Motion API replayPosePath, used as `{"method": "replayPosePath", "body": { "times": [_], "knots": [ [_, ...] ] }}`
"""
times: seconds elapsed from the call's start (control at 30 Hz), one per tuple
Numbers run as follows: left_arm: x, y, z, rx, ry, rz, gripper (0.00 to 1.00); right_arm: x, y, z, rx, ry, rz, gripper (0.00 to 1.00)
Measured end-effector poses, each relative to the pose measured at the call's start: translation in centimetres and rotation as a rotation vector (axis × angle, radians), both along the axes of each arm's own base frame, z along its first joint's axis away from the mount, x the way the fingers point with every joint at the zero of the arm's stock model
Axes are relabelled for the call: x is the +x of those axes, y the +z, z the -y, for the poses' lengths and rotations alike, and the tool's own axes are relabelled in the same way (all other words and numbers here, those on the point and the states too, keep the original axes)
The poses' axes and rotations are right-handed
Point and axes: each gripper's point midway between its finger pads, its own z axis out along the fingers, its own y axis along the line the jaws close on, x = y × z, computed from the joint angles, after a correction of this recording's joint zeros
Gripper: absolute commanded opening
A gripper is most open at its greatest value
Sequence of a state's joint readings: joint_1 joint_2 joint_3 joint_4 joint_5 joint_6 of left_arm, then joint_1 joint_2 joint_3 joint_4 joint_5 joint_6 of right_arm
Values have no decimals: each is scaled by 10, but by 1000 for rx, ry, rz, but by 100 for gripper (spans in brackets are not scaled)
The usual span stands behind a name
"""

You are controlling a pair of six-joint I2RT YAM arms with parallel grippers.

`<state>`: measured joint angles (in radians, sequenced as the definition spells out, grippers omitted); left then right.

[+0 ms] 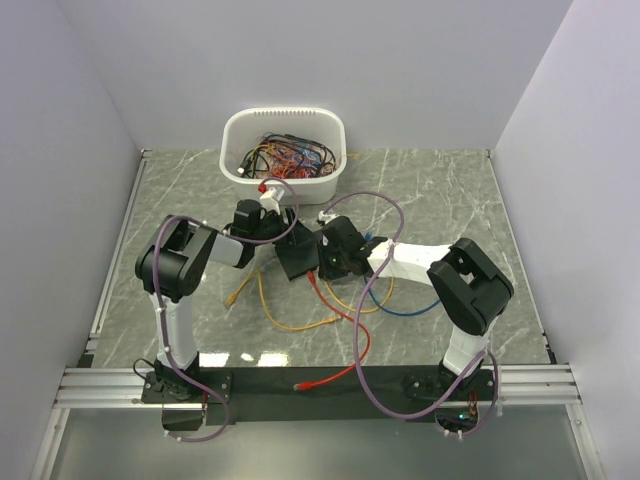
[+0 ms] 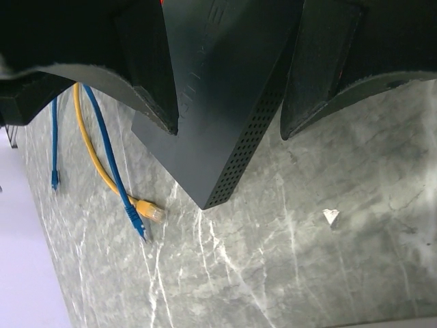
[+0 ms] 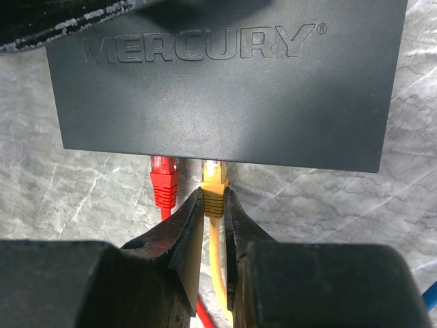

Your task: Insert the plug into the switch port

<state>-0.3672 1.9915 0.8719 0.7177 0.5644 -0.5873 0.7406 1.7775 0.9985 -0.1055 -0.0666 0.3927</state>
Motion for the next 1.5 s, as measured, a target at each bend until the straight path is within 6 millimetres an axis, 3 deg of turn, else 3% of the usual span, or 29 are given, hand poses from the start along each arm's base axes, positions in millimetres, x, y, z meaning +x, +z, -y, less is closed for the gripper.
{"method": "replayPosePath", "body": {
  "times": [0.53,1.5],
  "knots": [
    [-4,-6,4,-9,-65,44,54,1,-2,4,-25,6,10,0],
    [3,-11,25,63,-191,244,54,23,1,15,-194,-5,13,0]
  ]
}}
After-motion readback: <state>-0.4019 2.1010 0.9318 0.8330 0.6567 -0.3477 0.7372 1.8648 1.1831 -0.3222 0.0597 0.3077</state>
